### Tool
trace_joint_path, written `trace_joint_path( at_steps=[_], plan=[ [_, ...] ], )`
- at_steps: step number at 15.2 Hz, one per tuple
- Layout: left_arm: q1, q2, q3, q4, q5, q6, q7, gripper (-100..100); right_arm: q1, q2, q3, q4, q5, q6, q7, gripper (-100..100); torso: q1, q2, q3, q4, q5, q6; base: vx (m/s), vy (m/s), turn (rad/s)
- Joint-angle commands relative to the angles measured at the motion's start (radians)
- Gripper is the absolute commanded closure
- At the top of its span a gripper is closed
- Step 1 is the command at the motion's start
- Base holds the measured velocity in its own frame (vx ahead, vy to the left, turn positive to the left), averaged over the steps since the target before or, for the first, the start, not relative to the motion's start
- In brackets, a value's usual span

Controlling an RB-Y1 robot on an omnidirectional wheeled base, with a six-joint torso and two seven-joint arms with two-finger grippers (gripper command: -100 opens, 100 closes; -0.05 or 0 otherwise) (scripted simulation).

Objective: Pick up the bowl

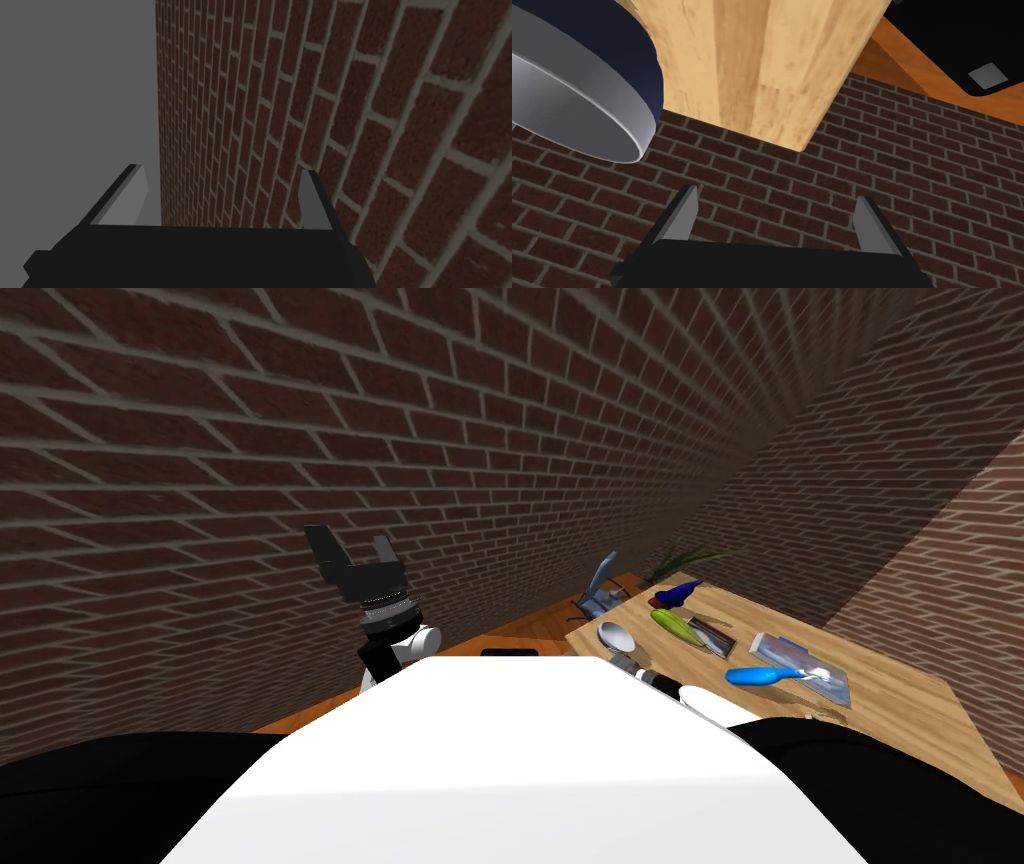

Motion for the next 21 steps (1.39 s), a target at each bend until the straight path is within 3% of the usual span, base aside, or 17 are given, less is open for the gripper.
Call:
trace_joint_path(
  at_steps=[1,3,8,12,15,16,21],
  plan=[
    [0.000,0.000,0.000,0.000,0.000,0.000,0.000,0,0.003,-0.031,0.007,0.020,0.025,-0.002,0.013,-100,0.000,0.000,0.000,0.000,0.000,0.000,0.150,-0.062,0.068],
    [0.000,0.000,0.000,0.000,0.000,0.000,0.000,0,0.024,-0.096,0.029,0.054,0.073,-0.008,0.032,-100,0.000,-0.002,-0.001,0.000,0.000,0.000,0.208,-0.071,0.098],
    [0.000,0.000,0.000,0.000,0.000,0.000,0.000,0,0.048,-0.163,0.061,0.084,0.114,-0.021,0.048,-100,0.000,-0.002,-0.001,-0.001,0.000,0.000,0.168,-0.062,0.065],
    [0.000,0.000,0.000,0.000,0.000,0.000,0.000,0,0.094,-0.228,0.132,0.126,0.172,-0.050,0.070,-100,0.003,-0.001,0.000,0.000,0.000,0.000,0.148,-0.035,0.080],
    [0.000,0.000,0.000,0.000,0.000,0.000,0.000,0,0.114,-0.242,0.165,0.140,0.193,-0.064,0.078,-100,0.004,0.000,0.000,0.000,0.000,0.000,0.125,-0.022,0.039],
    [0.000,0.000,0.000,0.000,0.000,0.000,0.000,0,0.102,-0.241,0.157,0.123,0.186,-0.044,0.065,-100,0.004,0.001,0.001,0.000,0.000,0.000,0.062,-0.008,0.022],
    [0.000,0.000,0.000,0.000,0.000,0.000,0.000,0,0.060,-0.155,0.197,0.190,0.191,-0.041,0.101,-100,0.005,0.012,0.007,0.003,0.001,0.001,-0.012,-0.010,0.102]
  ],
)
